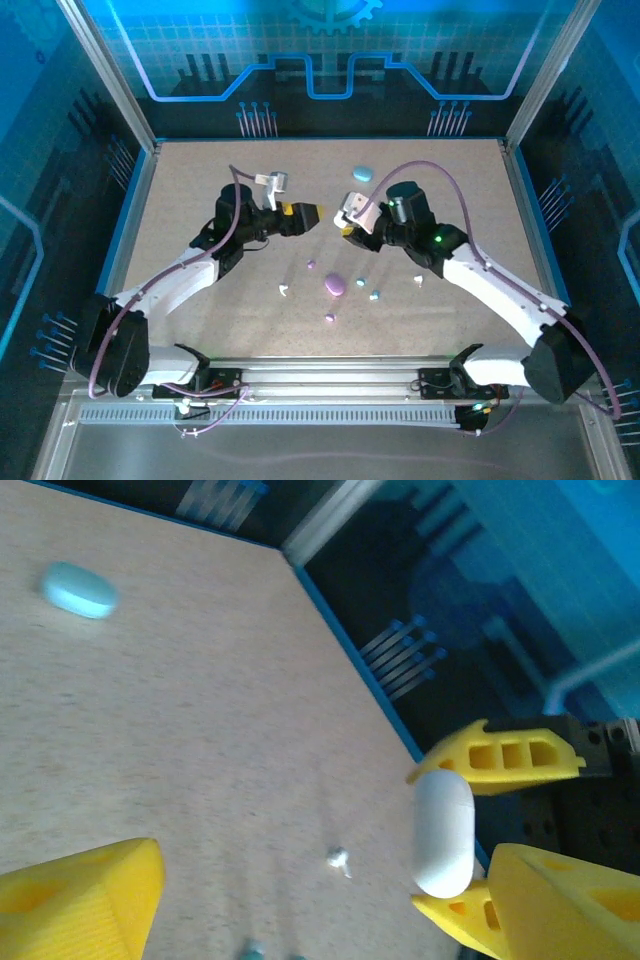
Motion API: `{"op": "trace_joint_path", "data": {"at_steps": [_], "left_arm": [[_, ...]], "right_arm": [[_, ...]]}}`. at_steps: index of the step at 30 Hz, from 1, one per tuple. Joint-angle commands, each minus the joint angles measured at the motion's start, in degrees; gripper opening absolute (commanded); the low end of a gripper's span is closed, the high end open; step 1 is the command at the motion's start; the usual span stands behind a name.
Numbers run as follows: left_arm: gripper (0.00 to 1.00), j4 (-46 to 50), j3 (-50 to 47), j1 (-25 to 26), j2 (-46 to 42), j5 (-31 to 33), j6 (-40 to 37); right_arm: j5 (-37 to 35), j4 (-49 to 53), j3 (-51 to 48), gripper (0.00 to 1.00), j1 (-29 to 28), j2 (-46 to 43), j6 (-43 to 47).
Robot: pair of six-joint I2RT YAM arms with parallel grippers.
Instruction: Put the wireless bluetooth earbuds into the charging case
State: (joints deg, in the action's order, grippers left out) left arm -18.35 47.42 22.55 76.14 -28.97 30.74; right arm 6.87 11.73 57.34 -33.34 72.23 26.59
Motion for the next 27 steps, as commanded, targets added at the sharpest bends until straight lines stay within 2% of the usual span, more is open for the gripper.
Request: {"op": "trace_joint_path", "data": {"at_steps": [1,7,13,20,27], "left_arm": [[0.85,2.3,2.5,1.5,0.2,-6.8,-2.6],[0.76,4.6,2.9,3.8,0.1,-6.5,-4.3],[0.74,4.7,2.8,5.0,0.4,-6.6,-5.0],[0.67,5.4,4.1,5.1,1.6,-7.6,-5.1],[0.67,4.2,5.2,5.7,3.1,-7.6,-3.7]], "right_arm": [[0.8,-3.4,-1.3,0.43,-0.9,-2.4,4.1],[1.0,-3.0,-1.4,0.43,-1.3,-3.2,3.9],[1.4,-3.4,-1.3,0.43,-1.5,-2.7,4.3],[1.2,-3.7,-0.8,0.43,-1.9,-2.2,4.6],[1.8,-3.7,-0.7,0.43,-2.2,-1.9,5.0]]}}
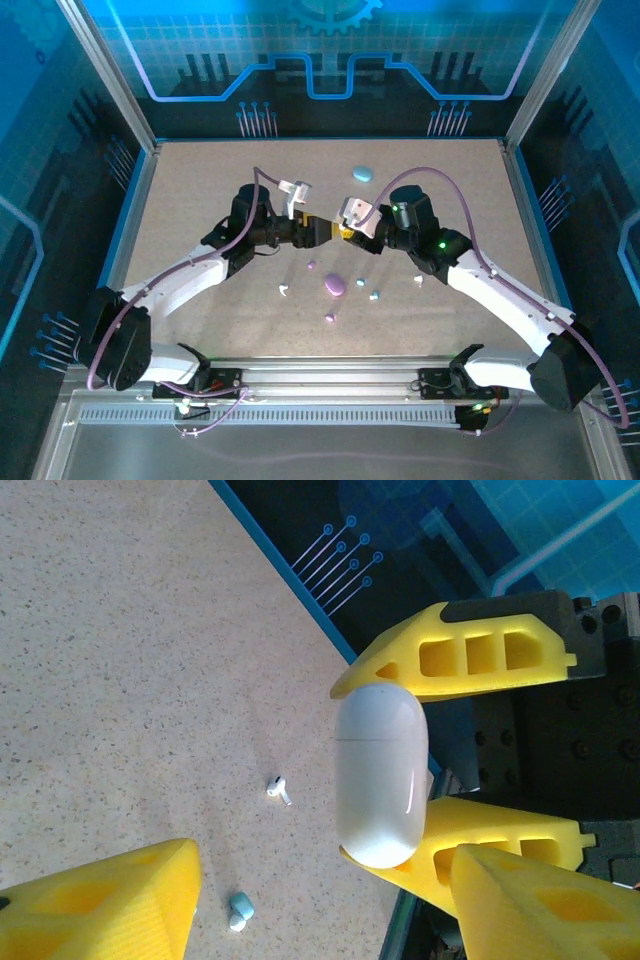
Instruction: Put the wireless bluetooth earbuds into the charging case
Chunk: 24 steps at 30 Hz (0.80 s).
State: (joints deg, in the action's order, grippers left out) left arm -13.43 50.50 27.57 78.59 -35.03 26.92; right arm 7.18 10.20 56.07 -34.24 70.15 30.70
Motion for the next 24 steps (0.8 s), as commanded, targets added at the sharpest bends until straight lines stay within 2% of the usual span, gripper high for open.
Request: {"op": "trace_joint_path", "data": {"at_steps": [1,8,14,22,24], "left_arm": [[0.66,-0.8,2.5,0.8,1.1,-1.7,0.5],[0.49,-1.4,4.2,1.7,3.4,-1.8,1.9],[0.40,1.2,5.4,2.2,4.2,-1.9,0.7],[0.17,0.9,5.1,2.2,3.9,-1.5,1.0],[0.15,0.1,4.5,2.2,3.4,-1.0,1.3]], "right_arm": [[1.6,-2.4,0.5,0.43,-1.4,0.2,0.9],[2.3,-2.9,0.6,0.43,-2.3,0.5,1.6],[1.6,-3.4,0.6,0.43,-3.0,0.7,2.2],[-0.2,-5.4,-0.8,0.45,-3.5,-0.7,2.9],[-0.9,-6.4,-1.7,0.46,-3.5,-1.6,3.0]]}}
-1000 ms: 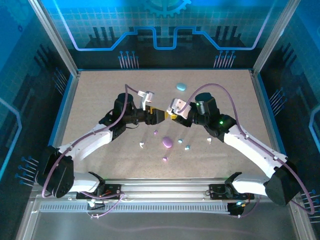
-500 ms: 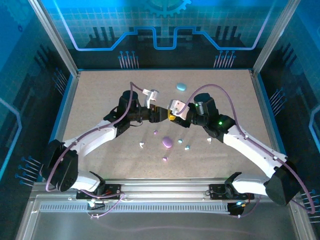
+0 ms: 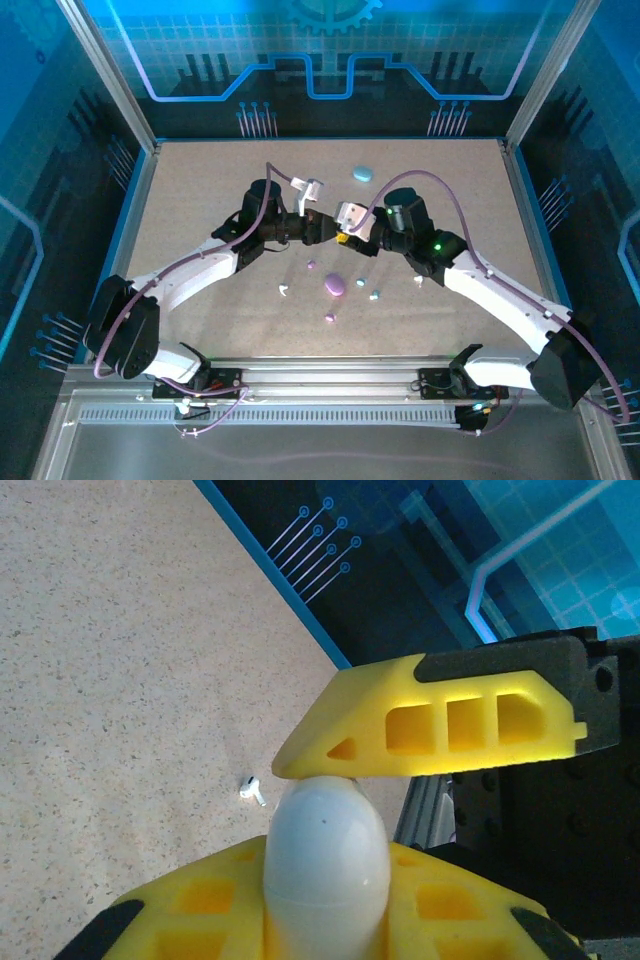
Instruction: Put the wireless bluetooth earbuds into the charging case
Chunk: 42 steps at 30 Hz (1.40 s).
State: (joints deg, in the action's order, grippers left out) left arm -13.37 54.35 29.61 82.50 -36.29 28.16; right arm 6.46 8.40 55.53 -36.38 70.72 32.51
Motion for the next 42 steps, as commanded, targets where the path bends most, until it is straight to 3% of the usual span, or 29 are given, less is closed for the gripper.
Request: {"op": "trace_joint_path", "data": {"at_steps": [1,18,31,35,42], "left_arm": [[0.15,-0.5,0.4,0.2,-0.9,0.3,0.2],[0.15,-9.1,-3.2,0.1,-4.3,-1.5,2.3],[0.16,-12.2,-3.8,0.1,-4.3,-3.5,2.6],[0.17,-12.4,-3.6,0.2,-4.2,-4.0,2.7],[0.33,-9.5,-2.9,0.2,-4.4,-4.4,0.7]], "right_arm": [[-0.4,-5.0,-1.6,0.48,-1.2,-2.5,1.1],[0.7,-12.8,-8.6,0.54,0.0,-7.0,1.8],[1.3,-14.2,-10.0,0.53,0.7,-8.5,1.9],[1.8,-14.2,-9.8,0.48,0.8,-8.5,2.1],[1.8,-14.3,-9.6,0.43,0.9,-9.0,1.9]]}}
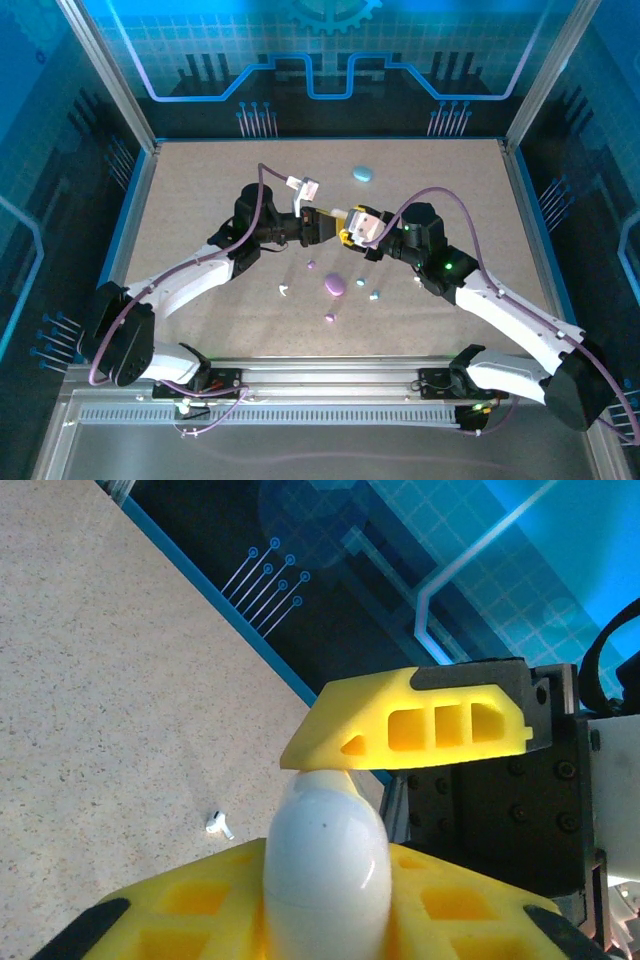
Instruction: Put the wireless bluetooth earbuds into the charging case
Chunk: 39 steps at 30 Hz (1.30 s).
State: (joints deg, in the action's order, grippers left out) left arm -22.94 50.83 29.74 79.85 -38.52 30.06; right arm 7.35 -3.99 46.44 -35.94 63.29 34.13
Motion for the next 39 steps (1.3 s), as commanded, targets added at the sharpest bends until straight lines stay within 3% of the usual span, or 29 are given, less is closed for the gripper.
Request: {"op": "trace_joint_path", "data": {"at_steps": [1,6,22,29,34,39], "left_arm": [[0.34,0.9,0.8,0.0,-1.9,-2.1,-1.8],[0.39,4.1,1.6,0.0,-1.7,-2.1,-3.8],[0.33,2.8,2.0,0.0,-1.2,-2.2,-2.6],[0.21,3.1,1.8,0.0,-1.4,-2.3,-3.4],[0.18,0.4,-0.5,0.0,-3.8,-0.2,-8.2],[0.21,-15.8,-7.8,0.0,-6.1,1.6,-14.5]], "right_arm": [[0.8,-2.0,-0.4,0.43,0.4,-1.8,0.3],[0.4,-1.3,0.0,0.43,0.4,-1.9,0.8],[1.6,1.1,1.2,0.43,-0.4,-1.2,2.6],[0.8,1.1,1.3,0.47,-0.4,-1.6,1.7],[1.9,7.3,6.2,0.63,2.3,-3.3,-11.3],[15.6,16.1,10.9,0.69,10.8,-3.5,-33.8]]}}
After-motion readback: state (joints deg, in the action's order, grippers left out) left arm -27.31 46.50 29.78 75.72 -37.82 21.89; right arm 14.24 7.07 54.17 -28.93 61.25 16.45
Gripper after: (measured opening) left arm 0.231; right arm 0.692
